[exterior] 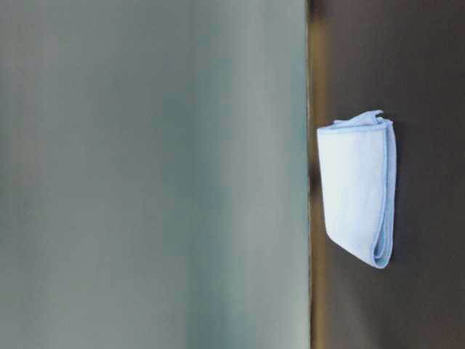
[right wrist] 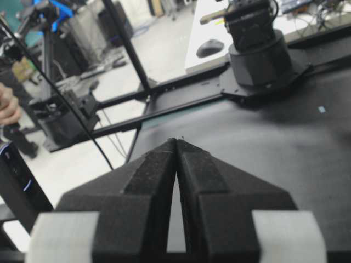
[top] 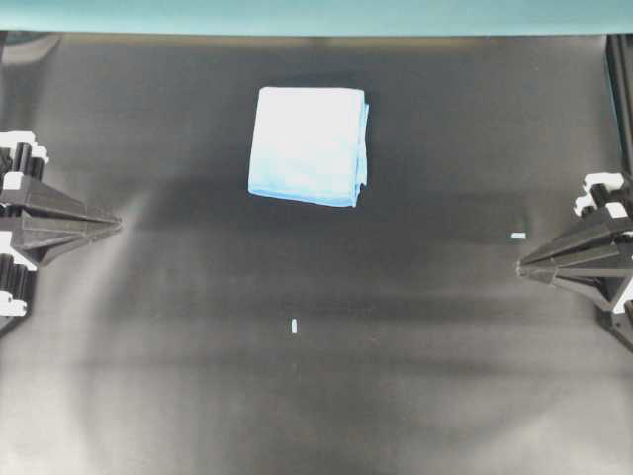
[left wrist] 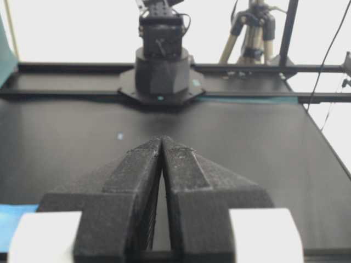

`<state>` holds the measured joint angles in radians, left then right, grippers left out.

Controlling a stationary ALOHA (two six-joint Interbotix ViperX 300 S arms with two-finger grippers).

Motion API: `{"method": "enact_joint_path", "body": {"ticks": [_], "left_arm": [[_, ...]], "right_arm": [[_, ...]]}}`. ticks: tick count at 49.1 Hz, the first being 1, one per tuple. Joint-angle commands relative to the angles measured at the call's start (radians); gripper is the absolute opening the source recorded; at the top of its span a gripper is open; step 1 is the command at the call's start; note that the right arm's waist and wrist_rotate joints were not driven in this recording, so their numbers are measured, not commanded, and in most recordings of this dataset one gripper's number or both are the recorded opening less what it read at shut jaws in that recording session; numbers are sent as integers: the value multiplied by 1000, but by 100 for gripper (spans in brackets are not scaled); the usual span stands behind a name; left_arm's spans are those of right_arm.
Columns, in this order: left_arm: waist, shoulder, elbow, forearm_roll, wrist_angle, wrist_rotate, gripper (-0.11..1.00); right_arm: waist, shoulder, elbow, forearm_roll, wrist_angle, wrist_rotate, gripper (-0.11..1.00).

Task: Push a blue cloth with the left arm to wipe the desk.
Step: 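Move the left gripper toward the folded blue cloth, then lower the left gripper onto the top of the blue cloth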

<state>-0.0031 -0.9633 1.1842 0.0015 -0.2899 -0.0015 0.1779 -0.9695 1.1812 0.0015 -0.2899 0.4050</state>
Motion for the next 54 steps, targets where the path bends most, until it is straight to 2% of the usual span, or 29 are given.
{"method": "enact_joint_path", "body": {"ticks": [1,4,8,17,31,35,38,42,50,54], "left_arm": [[28,66,-69,41,-15,-6,6],[49,137,-104,41,-23,-6,3],[78,236,-144,41,-44,-6,1],[141,445,-227,41,-101,-9,1],[235,696,-388,41,-103,-9,1],[270,775,-433,41,-98,-9,4],[296,821,-456,41,-89,-9,10],[328,879,-486,41,-66,-9,23],[373,985,-543,41,-17,-8,65],[390,1032,-565,41,0,-8,82]], "right_arm": [[0,14,-20,2,-14,0,3],[0,14,-20,2,-11,0,6],[0,14,-20,2,-8,0,-1],[0,15,-18,2,2,0,-1],[0,15,-18,2,18,0,-1],[-2,15,-18,0,17,0,-1],[-2,15,-18,0,18,-2,-1],[0,15,-18,0,17,-2,-1],[0,17,-17,2,17,0,-1],[0,17,-17,2,18,-2,-1]]}}
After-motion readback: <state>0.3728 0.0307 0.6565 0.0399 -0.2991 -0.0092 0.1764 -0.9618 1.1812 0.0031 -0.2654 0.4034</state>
